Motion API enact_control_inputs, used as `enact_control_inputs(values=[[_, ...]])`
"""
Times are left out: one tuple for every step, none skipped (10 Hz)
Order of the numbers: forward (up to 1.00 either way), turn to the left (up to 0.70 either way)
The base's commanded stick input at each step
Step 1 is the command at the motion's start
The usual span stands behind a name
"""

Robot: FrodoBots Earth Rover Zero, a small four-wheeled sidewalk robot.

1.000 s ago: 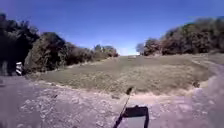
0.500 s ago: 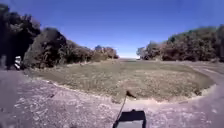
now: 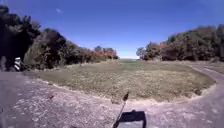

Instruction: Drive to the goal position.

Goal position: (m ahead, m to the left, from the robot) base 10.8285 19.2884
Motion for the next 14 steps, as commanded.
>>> enact_control_inputs(values=[[0.0, 1.0], [0.0, 1.0], [0.0, 1.0], [0.0, 1.0], [0.18, 0.89], [0.81, 0.52], [1.0, 0.4], [1.0, 0.4], [1.0, 0.4], [1.0, 0.4], [1.0, 0.4], [1.0, 0.4], [1.0, 0.4], [1.0, 0.4]])
